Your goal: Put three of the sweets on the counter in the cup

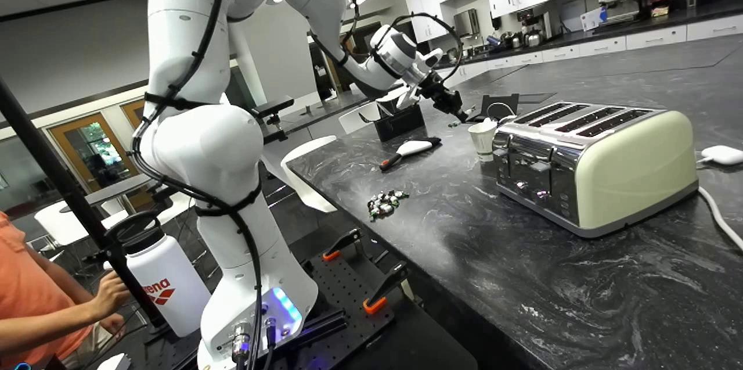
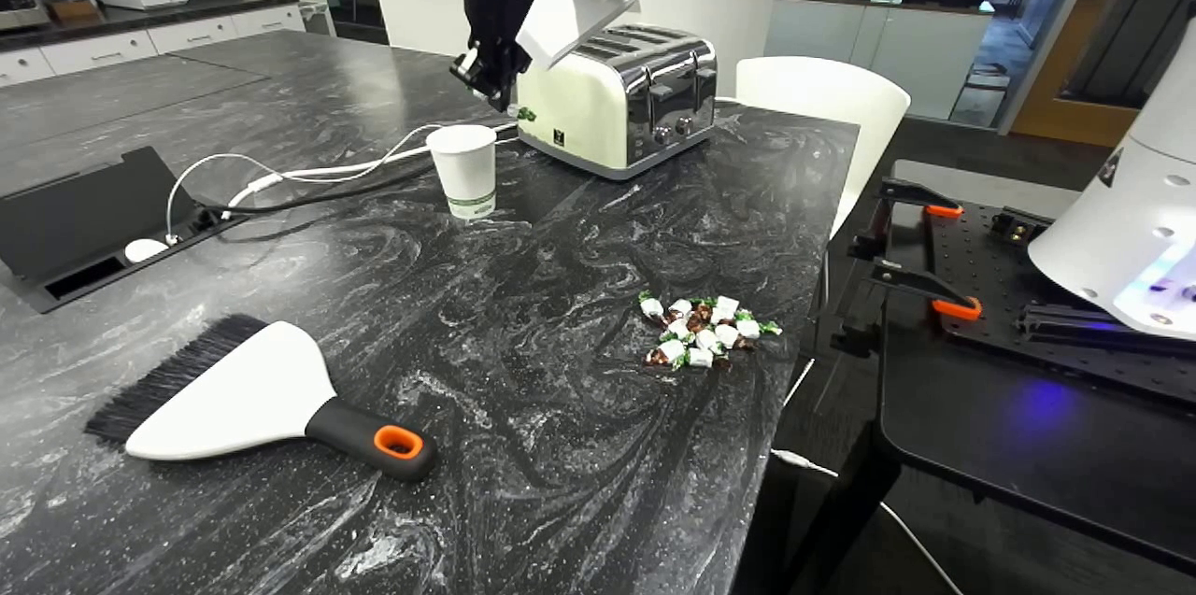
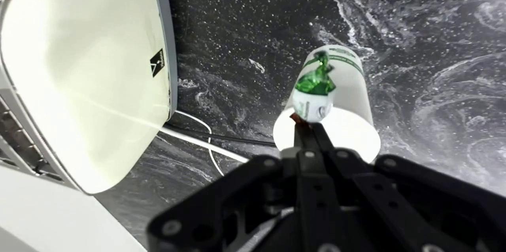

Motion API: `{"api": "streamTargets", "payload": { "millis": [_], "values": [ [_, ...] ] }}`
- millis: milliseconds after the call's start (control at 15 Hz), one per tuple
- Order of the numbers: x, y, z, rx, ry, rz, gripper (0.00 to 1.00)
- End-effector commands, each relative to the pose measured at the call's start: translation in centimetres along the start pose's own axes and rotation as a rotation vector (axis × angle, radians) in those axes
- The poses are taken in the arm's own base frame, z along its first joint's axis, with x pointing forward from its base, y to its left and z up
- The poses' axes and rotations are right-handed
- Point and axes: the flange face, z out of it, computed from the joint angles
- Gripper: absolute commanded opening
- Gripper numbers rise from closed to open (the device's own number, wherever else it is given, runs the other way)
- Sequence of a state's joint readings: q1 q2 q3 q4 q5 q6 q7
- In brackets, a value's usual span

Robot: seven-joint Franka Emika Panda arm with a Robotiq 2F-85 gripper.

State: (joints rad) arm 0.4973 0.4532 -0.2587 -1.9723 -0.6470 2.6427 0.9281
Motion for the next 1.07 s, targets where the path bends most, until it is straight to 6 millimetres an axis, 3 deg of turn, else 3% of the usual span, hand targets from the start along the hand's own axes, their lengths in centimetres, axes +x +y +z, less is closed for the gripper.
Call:
{"api": "streamTargets", "payload": {
  "millis": [0, 733, 800, 867, 1000],
  "values": [
    [2.4, 0.1, 2.7, -0.029, -0.002, -0.008, 0.0],
    [5.3, -2.2, 5.1, 0.0, 0.016, -0.046, 0.0],
    [5.3, -2.3, 5.3, 0.001, 0.014, -0.048, 0.07],
    [5.4, -2.5, 5.5, 0.004, 0.013, -0.051, 0.29],
    [5.5, -2.6, 5.7, 0.006, 0.013, -0.048, 0.34]
  ]
}}
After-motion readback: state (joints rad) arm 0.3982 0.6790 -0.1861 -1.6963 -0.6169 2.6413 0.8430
